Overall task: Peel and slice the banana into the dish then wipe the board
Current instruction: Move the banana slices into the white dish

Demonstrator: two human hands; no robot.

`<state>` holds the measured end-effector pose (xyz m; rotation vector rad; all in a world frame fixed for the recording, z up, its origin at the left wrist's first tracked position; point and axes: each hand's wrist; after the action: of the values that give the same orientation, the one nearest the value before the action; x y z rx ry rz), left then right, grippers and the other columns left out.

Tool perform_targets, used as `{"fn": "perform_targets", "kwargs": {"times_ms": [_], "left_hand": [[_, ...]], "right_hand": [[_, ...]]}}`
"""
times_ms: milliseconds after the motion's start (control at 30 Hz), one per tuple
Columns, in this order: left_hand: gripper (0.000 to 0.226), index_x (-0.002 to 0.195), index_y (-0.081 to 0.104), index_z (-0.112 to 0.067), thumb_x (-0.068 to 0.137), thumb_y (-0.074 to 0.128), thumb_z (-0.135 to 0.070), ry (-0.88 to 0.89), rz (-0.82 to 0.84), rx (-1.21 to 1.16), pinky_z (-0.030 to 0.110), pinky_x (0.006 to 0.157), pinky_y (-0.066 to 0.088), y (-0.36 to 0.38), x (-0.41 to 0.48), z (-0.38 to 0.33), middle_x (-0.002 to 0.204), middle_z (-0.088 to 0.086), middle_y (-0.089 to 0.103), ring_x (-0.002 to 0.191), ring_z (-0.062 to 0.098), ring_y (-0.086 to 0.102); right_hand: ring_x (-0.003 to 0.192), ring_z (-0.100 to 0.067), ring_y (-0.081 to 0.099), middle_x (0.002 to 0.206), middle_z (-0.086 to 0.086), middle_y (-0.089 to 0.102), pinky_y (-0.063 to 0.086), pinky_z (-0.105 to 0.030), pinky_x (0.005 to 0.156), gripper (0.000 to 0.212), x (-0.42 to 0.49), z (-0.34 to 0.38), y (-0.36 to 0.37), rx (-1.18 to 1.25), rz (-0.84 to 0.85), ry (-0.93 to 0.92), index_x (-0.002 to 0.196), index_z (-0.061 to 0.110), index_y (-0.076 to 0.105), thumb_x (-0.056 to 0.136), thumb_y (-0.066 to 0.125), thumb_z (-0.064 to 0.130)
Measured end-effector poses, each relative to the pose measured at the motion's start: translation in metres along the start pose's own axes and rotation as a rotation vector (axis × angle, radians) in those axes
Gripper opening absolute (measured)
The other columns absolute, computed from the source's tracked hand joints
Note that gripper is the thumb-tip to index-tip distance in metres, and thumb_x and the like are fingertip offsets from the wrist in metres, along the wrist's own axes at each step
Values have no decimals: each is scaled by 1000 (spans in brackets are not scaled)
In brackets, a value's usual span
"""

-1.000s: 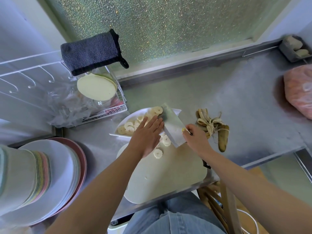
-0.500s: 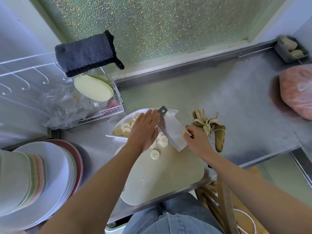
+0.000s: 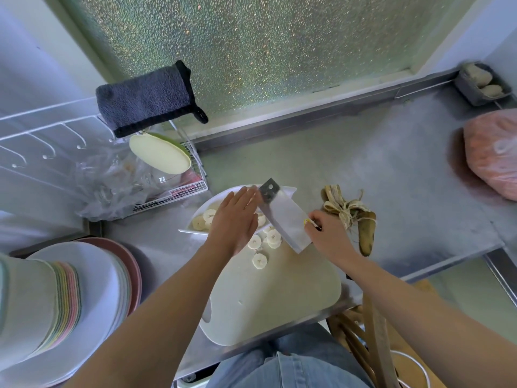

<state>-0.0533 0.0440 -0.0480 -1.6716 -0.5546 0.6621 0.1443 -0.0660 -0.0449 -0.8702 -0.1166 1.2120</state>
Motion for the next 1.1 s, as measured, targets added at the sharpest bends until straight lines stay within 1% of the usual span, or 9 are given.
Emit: {"fn": "perform_targets", "kwargs": {"times_ms": [133,267,400,467,567,700,867,1000,1100], "left_hand": [[54,152,18,-11,104,22,-34,-36,158,79,40,121,6,5,-2,-1,161,3,12,149,23,7],[53,152,20,-11,104,23,-33,-72,141,109,38,120,3,2,-19,9,161,3,13,149,24,5],[53,153,19,-12,104,24,-33,-84,165,70,39,120,2,5,-27,5,162,3,10,149,24,2],[55,151,26,-10,101,36,-31,-76,151,80,42,120,7,8,-35,4,161,6,15,149,27,8],[61,140,47,-8,84,65,-25,-77,78,129,48,112,30,14,-56,8,152,10,37,141,32,34],[63,141,46,-8,83,64,-25,-104,45,158,47,112,32,22,-80,8,152,10,38,140,31,35],[54,152,20,-13,100,30,-24,-205,157,198,44,121,-1,33,-99,2,162,4,7,149,25,-3],[50,148,33,-14,98,31,-22,-274,95,123,41,121,0,34,-116,-5,156,0,29,149,23,5],[44,140,47,-17,97,40,-23,-377,-30,-60,36,118,16,35,-125,-14,145,0,47,142,22,28]], "right_hand": [[59,-14,37,65,-5,43,31,-29,57,19,-1,3,1,69,-45,-2,80,0,50,91,50,16],[58,-14,34,65,-5,41,27,-28,54,19,-4,2,-4,86,-103,-20,78,0,48,92,49,13],[56,-12,31,60,2,35,25,-27,55,27,-5,5,7,68,-54,-51,67,15,39,91,50,13],[55,-11,30,60,3,34,24,-26,54,31,-7,7,13,50,-59,-58,65,20,34,91,49,14],[56,-11,33,62,2,38,26,-26,54,26,-11,5,16,34,-67,-49,69,17,39,93,49,17],[58,-14,37,63,-2,42,29,-30,56,22,-17,2,22,75,-52,-21,72,12,44,93,48,18],[63,-17,41,69,-7,46,30,-32,58,24,-34,-6,30,116,-80,33,79,2,49,95,45,20],[69,-21,48,76,-9,54,34,-31,58,20,-56,-13,31,143,-179,54,91,4,54,97,44,20],[69,-18,45,75,-4,50,33,-30,59,17,-73,-19,31,142,-291,88,92,7,51,99,40,19]]}}
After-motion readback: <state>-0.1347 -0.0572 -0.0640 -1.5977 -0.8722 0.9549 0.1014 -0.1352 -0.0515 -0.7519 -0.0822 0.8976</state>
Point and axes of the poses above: each hand's wrist, its own x-axis towards the middle knuckle, its own y-axis out of the palm, z = x × y
